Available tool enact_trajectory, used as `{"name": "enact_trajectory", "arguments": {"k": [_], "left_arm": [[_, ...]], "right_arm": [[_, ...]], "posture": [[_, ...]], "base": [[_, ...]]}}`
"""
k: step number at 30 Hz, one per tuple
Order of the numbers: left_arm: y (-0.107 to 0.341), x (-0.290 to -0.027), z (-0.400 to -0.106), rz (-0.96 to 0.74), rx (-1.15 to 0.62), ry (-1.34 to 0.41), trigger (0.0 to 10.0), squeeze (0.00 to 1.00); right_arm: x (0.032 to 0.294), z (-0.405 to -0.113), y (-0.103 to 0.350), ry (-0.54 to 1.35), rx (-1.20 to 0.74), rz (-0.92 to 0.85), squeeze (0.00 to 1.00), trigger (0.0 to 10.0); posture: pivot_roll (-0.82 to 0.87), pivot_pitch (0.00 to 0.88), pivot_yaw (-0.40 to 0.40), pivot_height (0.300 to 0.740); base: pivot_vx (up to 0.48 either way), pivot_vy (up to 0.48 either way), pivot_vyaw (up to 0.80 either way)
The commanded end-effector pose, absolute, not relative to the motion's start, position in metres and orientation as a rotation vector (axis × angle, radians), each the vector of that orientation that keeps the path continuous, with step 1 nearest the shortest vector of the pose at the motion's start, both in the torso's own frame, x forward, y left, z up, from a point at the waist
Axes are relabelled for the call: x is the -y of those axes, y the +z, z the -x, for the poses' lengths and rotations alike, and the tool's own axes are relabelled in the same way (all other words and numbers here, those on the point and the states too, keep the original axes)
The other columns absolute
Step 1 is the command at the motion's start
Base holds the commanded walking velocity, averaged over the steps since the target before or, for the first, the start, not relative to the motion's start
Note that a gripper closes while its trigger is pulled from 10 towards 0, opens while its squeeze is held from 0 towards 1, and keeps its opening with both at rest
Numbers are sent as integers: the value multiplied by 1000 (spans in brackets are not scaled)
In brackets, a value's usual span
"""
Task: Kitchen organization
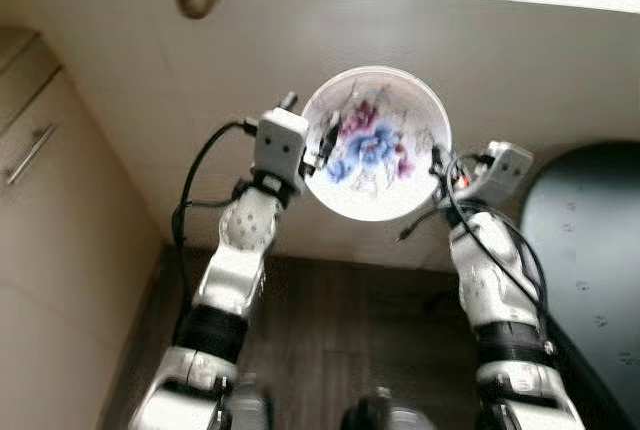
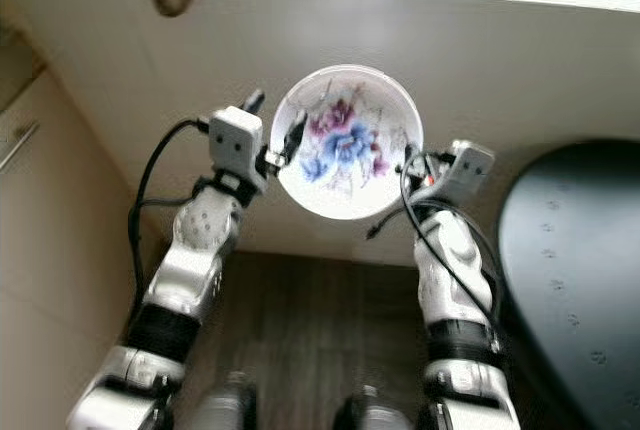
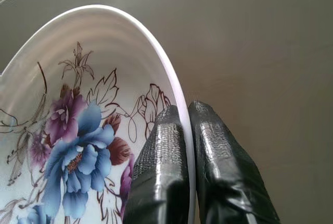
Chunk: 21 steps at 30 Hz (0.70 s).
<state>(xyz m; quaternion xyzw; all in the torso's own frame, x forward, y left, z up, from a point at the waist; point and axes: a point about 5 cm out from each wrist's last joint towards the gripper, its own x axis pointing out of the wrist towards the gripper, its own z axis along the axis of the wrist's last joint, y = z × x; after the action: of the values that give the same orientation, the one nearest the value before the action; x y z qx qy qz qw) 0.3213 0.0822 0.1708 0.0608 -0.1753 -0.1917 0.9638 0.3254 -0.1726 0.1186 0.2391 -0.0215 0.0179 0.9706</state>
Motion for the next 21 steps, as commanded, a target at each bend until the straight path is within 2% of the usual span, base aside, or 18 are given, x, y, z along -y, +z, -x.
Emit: {"name": "enact_trajectory", "arguments": {"k": [1, 14, 21], "left_arm": [[174, -89, -321, -132, 376, -373, 10000, 0], [173, -89, -320, -133, 380, -369, 10000, 0], [174, -90, -320, -134, 388, -360, 10000, 0]], "right_arm": [[157, -329, 131, 105, 82, -478, 0, 0], [155, -328, 133, 128, 95, -453, 0, 0], [155, -323, 162, 110, 306, -208, 0, 0]], "posture": [[18, 0, -82, 740], [18, 0, -84, 740], [20, 0, -84, 740]], "base": [[0, 0, 800], [0, 0, 800], [0, 0, 800]]}}
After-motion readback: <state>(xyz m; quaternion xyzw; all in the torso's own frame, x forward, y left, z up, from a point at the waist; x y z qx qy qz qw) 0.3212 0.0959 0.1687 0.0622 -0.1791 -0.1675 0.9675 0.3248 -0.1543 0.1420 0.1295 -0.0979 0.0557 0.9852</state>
